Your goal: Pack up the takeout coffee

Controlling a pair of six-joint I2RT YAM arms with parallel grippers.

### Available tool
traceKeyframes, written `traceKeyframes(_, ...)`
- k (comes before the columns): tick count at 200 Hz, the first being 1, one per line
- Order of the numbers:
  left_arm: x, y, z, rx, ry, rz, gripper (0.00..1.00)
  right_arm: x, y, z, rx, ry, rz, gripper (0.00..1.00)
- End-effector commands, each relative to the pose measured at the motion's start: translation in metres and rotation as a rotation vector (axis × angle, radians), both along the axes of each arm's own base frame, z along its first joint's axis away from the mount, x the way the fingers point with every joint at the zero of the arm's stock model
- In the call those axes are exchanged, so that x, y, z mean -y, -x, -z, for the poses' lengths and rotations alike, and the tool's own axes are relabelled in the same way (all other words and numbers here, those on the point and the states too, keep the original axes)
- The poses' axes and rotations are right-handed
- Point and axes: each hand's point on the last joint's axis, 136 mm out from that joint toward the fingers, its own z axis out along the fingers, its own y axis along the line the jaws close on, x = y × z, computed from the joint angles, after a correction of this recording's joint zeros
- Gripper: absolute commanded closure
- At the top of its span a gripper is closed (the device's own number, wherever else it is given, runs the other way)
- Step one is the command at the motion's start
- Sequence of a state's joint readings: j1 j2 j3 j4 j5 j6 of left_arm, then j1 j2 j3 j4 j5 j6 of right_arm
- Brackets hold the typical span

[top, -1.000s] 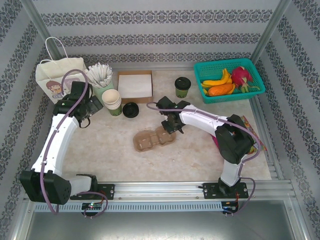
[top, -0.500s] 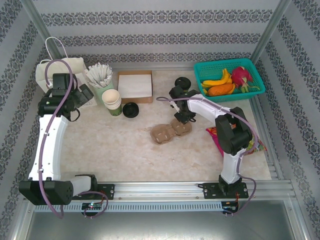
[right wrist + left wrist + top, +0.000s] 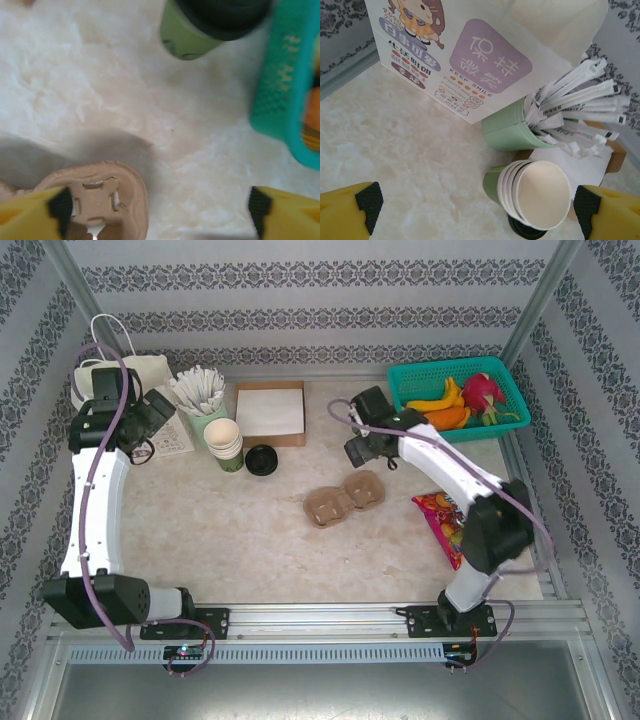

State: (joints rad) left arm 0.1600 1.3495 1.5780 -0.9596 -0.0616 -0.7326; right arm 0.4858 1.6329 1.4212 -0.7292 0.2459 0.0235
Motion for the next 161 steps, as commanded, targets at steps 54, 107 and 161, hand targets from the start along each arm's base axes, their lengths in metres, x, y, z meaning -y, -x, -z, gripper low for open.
traceKeyframes(54, -0.044, -0.008, -0.032, 0.088, 0.083, -0.426, 0.00, 0.067, 0.032, -0.072, 0.423, -0.287, 0.372, 0.02)
traceKeyframes(107, -0.033, -0.054, -0.002, 0.028, 0.252, -0.460, 0.03, 0.087, 0.054, -0.081, 0.475, -0.404, 0.401, 0.02)
traceKeyframes(161, -0.053, -0.081, 0.025, -0.058, 0.188, -0.546, 0.16, 0.090, 0.067, -0.079, 0.463, -0.432, 0.391, 0.02)
